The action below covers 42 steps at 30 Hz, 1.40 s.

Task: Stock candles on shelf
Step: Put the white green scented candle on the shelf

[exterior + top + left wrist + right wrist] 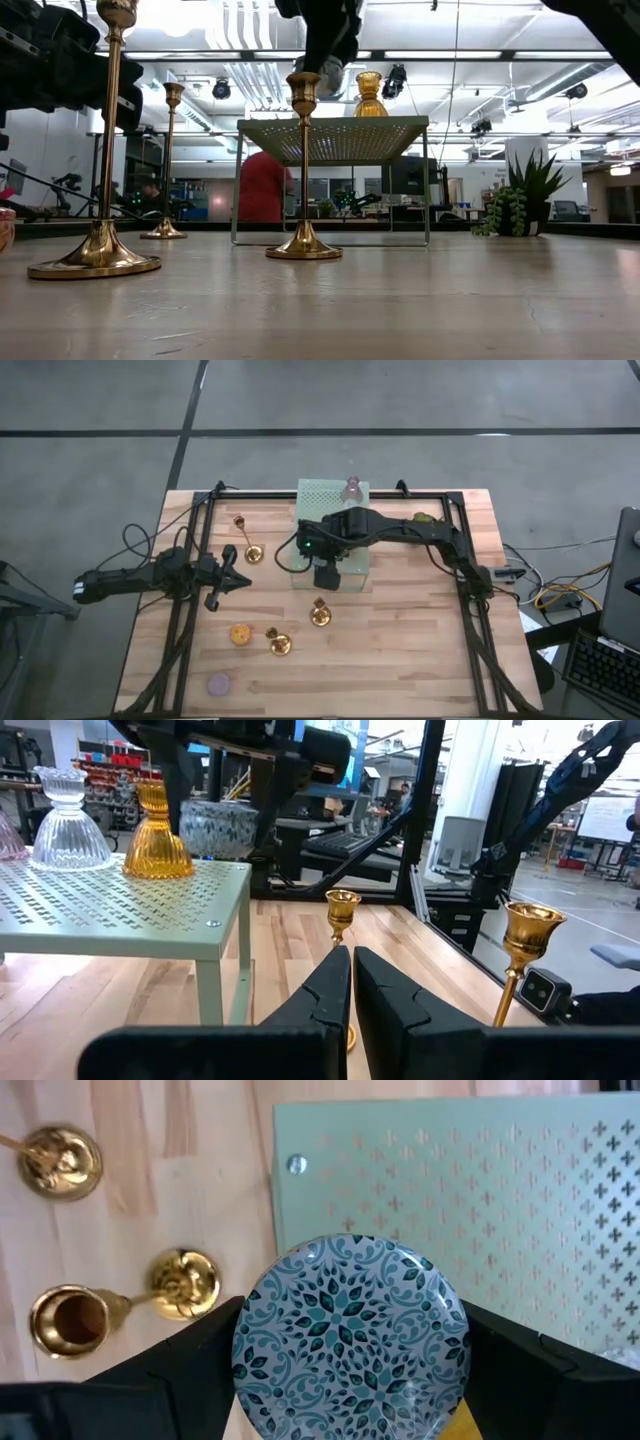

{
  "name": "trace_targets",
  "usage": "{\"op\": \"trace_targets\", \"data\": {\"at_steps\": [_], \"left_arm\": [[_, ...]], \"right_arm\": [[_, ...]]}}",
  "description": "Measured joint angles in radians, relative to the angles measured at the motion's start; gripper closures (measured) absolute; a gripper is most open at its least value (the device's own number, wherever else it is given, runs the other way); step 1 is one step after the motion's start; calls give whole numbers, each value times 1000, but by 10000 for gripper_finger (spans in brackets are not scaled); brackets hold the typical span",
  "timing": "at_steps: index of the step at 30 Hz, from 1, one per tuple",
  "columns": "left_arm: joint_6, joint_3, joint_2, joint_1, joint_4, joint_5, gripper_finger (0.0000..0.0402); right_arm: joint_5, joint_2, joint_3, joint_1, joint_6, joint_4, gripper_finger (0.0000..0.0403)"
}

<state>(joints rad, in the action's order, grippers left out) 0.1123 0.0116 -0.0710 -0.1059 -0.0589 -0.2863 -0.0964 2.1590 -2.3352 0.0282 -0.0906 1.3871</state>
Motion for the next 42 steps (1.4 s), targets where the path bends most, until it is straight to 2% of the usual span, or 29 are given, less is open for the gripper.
{"op": "trace_targets", "data": {"at_steps": [20, 28, 42], "left_arm": [[0, 0, -2, 0, 0, 0, 381], [0, 0, -2, 0, 0, 0, 381], [0, 0, -2, 0, 0, 0, 381]], "right_arm": [[-9, 1, 1, 118, 90, -43, 101], [-7, 3, 4, 123, 98, -49, 100], [4, 3, 114, 123, 112, -104, 99]]}}
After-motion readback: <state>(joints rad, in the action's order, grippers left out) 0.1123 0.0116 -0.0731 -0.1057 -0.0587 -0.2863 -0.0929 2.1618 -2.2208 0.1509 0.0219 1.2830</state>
